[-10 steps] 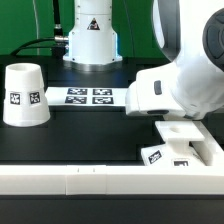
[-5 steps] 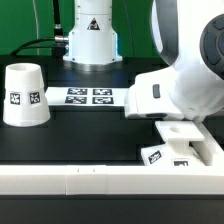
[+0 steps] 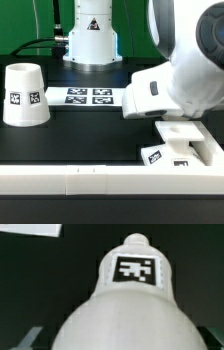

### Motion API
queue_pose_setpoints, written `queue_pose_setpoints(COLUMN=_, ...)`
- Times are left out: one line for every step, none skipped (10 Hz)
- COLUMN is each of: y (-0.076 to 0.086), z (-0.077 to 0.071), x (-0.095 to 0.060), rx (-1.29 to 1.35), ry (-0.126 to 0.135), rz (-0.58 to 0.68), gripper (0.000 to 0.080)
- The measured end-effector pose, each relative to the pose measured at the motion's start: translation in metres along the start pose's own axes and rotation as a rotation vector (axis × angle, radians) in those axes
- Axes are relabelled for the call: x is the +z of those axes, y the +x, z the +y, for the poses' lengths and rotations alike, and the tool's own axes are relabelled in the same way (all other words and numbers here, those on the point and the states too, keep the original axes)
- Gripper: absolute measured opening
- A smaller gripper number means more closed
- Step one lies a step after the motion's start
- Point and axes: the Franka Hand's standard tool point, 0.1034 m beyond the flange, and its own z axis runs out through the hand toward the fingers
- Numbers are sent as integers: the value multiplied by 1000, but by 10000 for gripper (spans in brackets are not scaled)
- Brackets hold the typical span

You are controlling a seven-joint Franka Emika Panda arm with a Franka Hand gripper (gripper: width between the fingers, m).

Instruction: Assemble lamp

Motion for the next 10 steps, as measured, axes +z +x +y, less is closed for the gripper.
queue_pose_setpoints(y=-14, z=2, x=-23, rx=-45, ry=2, rz=4, gripper=576)
queue_pose_setpoints(y=-22, z=3, x=-38, rx=-52, ry=6, rz=15, gripper=576)
queue_pose_setpoints(y=-27, z=4, x=-49, rx=-56, ry=9, rz=21, gripper=576)
queue_pose_setpoints(y=-24, z=2, x=-55, rx=-55, ry=7, rz=54, gripper=576)
queue_pose_setpoints(y=-24, z=2, x=-53, rx=-56, ry=7, rz=54, gripper=576)
queue_pose_setpoints(y=-23, z=2, x=-53, rx=-55, ry=7, rz=58, gripper=576)
queue_pose_setpoints(y=-11, z=2, x=-61, rx=-54, ry=5, rz=155, gripper=576)
queue_pose_setpoints(y=-12, z=3, x=-66, rx=-57, ry=-1, rz=242, gripper=576)
queue_pose_setpoints(y=-22, z=8, x=-74, rx=-87, ry=-6, rz=271, gripper=576)
queue_pose_setpoints(y=-25, z=10, x=-91, rx=-98, ry=-10, rz=339, gripper=576)
